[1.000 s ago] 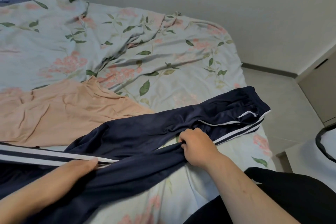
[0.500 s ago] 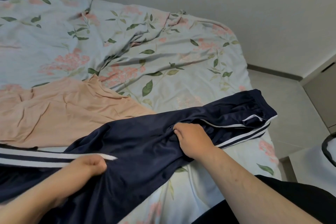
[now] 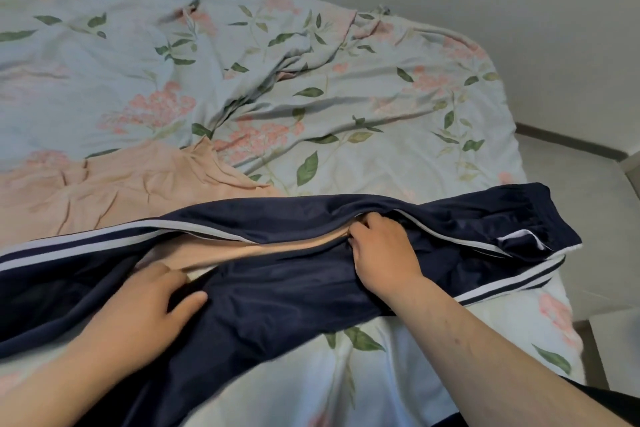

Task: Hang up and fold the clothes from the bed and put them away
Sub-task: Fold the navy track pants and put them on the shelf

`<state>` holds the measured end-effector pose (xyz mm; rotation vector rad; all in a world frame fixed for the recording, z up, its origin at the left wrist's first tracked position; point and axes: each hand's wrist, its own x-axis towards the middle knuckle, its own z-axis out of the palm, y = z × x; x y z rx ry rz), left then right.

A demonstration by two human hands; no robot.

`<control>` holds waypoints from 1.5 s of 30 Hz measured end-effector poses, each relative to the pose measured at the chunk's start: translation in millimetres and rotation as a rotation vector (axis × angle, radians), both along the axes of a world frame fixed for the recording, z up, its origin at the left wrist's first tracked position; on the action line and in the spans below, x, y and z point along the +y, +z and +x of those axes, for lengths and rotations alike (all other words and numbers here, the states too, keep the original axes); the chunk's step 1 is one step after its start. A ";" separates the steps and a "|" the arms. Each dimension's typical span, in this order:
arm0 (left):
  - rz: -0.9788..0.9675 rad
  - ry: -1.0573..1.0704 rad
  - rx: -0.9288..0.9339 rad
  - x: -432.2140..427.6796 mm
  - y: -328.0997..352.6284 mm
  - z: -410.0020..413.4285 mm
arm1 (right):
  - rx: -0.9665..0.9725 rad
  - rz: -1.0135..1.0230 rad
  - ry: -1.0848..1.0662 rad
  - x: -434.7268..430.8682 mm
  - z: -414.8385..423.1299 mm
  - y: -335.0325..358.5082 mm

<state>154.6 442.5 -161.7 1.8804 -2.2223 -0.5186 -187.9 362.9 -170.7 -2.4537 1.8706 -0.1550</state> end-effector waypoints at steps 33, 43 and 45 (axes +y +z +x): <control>-0.011 0.561 0.008 0.8 28.6 181.5 | -0.243 -0.008 0.167 20.7 167.1 38.7; 0.383 0.607 0.727 -39.3 53.5 173.5 | -0.194 0.040 0.052 -4.2 130.5 53.0; 0.302 0.538 0.540 -42.7 48.9 172.1 | -0.346 0.006 0.026 -1.5 128.6 60.0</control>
